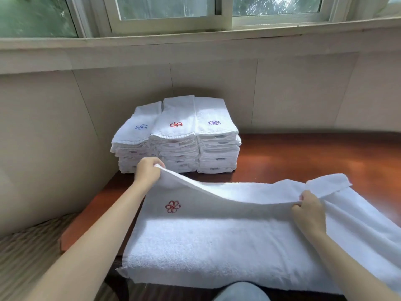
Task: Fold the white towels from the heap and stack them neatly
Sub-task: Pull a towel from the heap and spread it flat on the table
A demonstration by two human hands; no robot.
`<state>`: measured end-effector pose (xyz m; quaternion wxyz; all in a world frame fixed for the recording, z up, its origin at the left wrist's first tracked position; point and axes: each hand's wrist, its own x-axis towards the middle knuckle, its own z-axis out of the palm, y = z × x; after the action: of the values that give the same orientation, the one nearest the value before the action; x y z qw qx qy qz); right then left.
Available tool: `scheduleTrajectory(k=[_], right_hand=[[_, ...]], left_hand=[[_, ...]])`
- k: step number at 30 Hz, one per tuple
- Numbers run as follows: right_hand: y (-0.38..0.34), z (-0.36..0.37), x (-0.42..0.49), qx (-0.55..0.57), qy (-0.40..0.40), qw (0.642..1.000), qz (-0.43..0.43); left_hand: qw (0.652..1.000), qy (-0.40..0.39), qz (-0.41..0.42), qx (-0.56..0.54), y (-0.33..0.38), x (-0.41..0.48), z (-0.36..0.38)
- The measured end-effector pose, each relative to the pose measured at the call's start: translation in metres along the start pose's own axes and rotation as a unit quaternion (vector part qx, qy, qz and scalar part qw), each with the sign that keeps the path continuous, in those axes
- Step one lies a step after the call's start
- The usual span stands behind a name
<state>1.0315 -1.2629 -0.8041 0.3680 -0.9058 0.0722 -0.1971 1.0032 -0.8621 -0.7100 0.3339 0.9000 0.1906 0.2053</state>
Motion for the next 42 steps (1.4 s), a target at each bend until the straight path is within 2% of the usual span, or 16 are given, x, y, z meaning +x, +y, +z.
scheduleTrajectory(k=[2,4,9,12,14,17,21,24,29,32,36,40,42], right_hand=[[0.003,-0.001,-0.003,-0.002,-0.015,1.0,0.005],[0.001,-0.005,-0.004,0.0,-0.02,1.0,0.019],[-0.001,-0.012,-0.013,-0.006,0.037,0.999,0.031],[-0.004,-0.014,-0.018,-0.029,0.058,0.998,0.017],[-0.003,-0.015,-0.019,-0.071,0.026,0.997,0.01],[-0.002,-0.015,-0.019,-0.128,-0.039,0.991,0.016],[0.001,-0.017,-0.018,-0.113,-0.054,0.992,0.009],[0.005,-0.02,-0.018,-0.055,-0.049,0.997,0.027],[0.011,-0.024,-0.015,0.084,-0.009,0.993,0.086],[0.015,-0.028,-0.012,0.148,0.051,0.98,0.123],[0.028,-0.039,0.01,0.173,0.13,0.963,0.163],[0.051,-0.057,0.045,0.208,0.085,0.95,0.218],[0.063,-0.061,0.062,0.209,0.048,0.946,0.243]], left_hand=[[0.994,-0.029,-0.025,-0.1,-0.016,-0.018,0.003],[0.993,-0.044,-0.013,-0.108,-0.036,-0.041,0.002],[0.991,-0.035,0.093,0.09,-0.086,-0.087,-0.001],[0.977,-0.036,0.099,0.186,-0.094,-0.104,0.0],[0.968,-0.022,0.075,0.241,-0.089,-0.107,0.0],[0.933,-0.031,0.057,0.355,-0.073,-0.106,0.0],[0.897,-0.039,0.077,0.432,-0.047,-0.104,0.016],[0.913,-0.076,0.105,0.388,-0.019,-0.109,0.043],[0.951,-0.141,0.13,0.243,0.043,-0.126,0.107],[0.953,-0.162,0.159,0.199,0.083,-0.132,0.148],[0.951,-0.209,0.186,0.132,0.135,-0.135,0.201],[0.945,-0.246,0.211,0.042,0.184,-0.142,0.251],[0.937,-0.251,0.237,0.058,0.196,-0.15,0.27]])
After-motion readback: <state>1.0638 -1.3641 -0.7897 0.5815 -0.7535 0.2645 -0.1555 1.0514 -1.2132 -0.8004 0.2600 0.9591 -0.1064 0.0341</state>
